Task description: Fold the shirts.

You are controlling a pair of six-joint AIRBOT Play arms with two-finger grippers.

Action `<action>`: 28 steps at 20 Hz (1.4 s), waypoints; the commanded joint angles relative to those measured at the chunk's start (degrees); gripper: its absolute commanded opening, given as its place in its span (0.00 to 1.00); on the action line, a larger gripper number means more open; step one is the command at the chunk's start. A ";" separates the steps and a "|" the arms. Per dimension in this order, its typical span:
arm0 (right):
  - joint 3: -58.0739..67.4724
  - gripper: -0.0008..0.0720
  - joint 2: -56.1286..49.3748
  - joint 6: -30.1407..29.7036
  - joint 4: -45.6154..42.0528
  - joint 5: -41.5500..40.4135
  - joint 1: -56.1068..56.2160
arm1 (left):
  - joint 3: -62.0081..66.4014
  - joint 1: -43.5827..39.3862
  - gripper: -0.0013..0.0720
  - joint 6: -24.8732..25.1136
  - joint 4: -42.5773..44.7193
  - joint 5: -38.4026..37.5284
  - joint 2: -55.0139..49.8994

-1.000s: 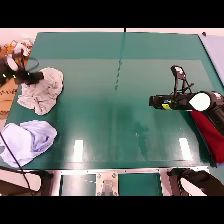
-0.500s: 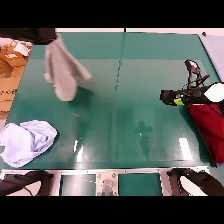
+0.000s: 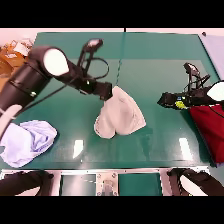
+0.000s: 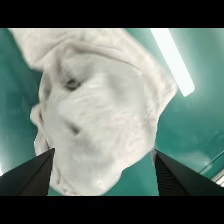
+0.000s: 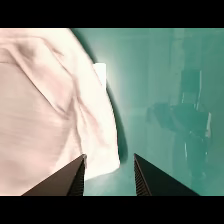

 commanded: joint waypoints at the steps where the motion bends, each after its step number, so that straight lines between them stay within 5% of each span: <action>1: 0.87 0.50 -1.31 -1.97 0.70 0.90 -3.39 | -2.62 2.62 1.00 2.01 1.53 -10.86 -1.05; 4: 1.77 0.50 -6.82 -5.97 8.04 0.87 -10.27 | -3.26 8.85 1.00 2.67 5.33 -21.79 -0.66; 6: 1.77 0.50 -12.02 -11.10 14.34 0.50 -12.41 | -7.91 9.84 1.00 3.02 4.00 -20.02 1.38; 10: 1.90 0.50 -23.65 -19.10 23.02 -2.47 -11.98 | -25.33 8.63 1.00 3.91 -11.02 -3.91 4.94; 15: 8.61 0.50 -37.73 -24.44 33.81 -2.25 -11.08 | -43.87 2.89 1.00 4.96 -27.89 25.88 4.50; 20: 17.25 0.50 -44.63 -24.44 33.77 -2.34 -4.57 | -47.36 -2.21 1.00 4.87 -30.69 37.59 4.22; 21: 18.80 0.50 -45.97 -24.44 33.79 -2.32 -2.93 | -47.54 -2.19 0.93 4.87 -30.67 38.32 4.17; 25: 22.03 0.49 -49.79 -24.39 33.79 -2.34 2.86 | -47.52 -2.19 0.05 4.90 -25.57 34.95 4.17; 26: 22.03 0.48 -49.96 -24.41 33.79 -2.36 3.89 | -47.52 -2.14 0.04 4.81 -24.11 34.05 4.17; 28: 22.47 0.08 -49.94 -24.41 33.79 -2.25 5.09 | -47.45 -2.12 0.04 4.85 -23.54 32.24 4.20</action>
